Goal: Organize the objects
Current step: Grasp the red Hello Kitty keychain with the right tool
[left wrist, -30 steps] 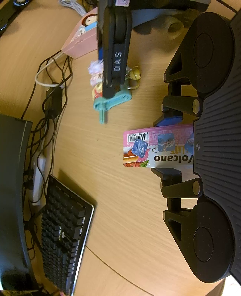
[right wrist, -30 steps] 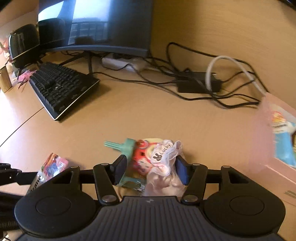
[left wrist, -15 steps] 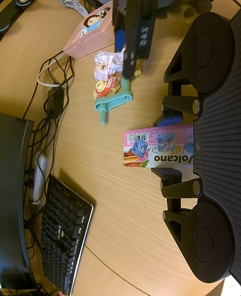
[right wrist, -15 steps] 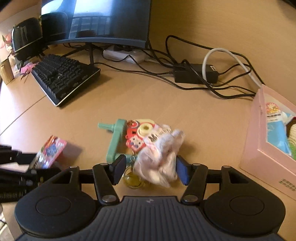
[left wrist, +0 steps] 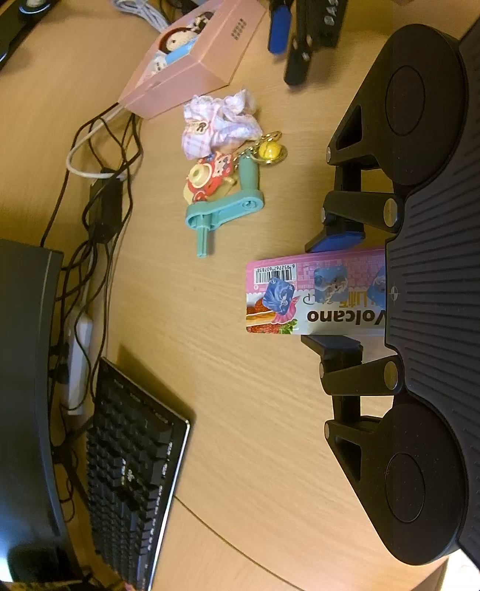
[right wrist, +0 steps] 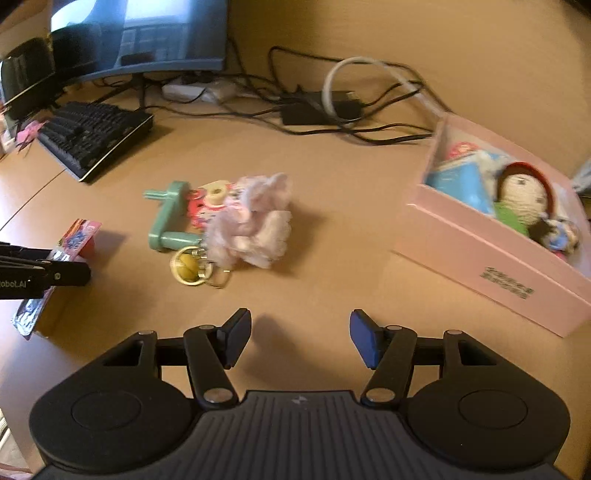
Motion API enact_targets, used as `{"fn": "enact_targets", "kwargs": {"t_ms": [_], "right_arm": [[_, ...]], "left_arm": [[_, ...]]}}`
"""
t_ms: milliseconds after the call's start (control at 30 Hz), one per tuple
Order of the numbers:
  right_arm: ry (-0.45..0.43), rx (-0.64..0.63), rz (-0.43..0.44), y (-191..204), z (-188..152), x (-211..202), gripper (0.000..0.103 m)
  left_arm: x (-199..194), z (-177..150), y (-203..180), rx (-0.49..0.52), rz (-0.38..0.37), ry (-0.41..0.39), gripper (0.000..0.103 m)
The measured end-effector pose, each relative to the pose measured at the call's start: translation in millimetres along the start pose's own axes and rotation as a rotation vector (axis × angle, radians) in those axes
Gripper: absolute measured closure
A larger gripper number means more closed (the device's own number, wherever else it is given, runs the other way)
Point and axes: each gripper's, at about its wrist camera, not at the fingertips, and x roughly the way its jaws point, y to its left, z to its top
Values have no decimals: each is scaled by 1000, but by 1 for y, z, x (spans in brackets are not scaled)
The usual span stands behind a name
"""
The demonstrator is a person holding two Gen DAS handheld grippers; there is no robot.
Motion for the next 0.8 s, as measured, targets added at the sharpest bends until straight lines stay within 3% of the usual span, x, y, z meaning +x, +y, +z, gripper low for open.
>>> {"fn": "enact_targets", "kwargs": {"t_ms": [133, 233, 367, 500, 700, 800], "right_arm": [[-20, 17, -28, -14, -9, -14, 43], [-33, 9, -95, -21, -16, -21, 42], [-56, 34, -92, -27, -20, -31, 37], [-98, 18, -24, -9, -8, -35, 36], [-206, -117, 80, 49, 33, -27, 37], [-169, -117, 181, 70, 54, -7, 41]], "left_arm": [[0, -2, -7, 24, -9, -1, 54], [0, -1, -9, 26, -25, 9, 54], [1, -1, -12, 40, -27, 15, 54], [0, -1, -10, 50, -41, 22, 54], [-5, -6, -4, 96, -31, 29, 54], [-7, -7, 3, 106, -33, 31, 54]]}}
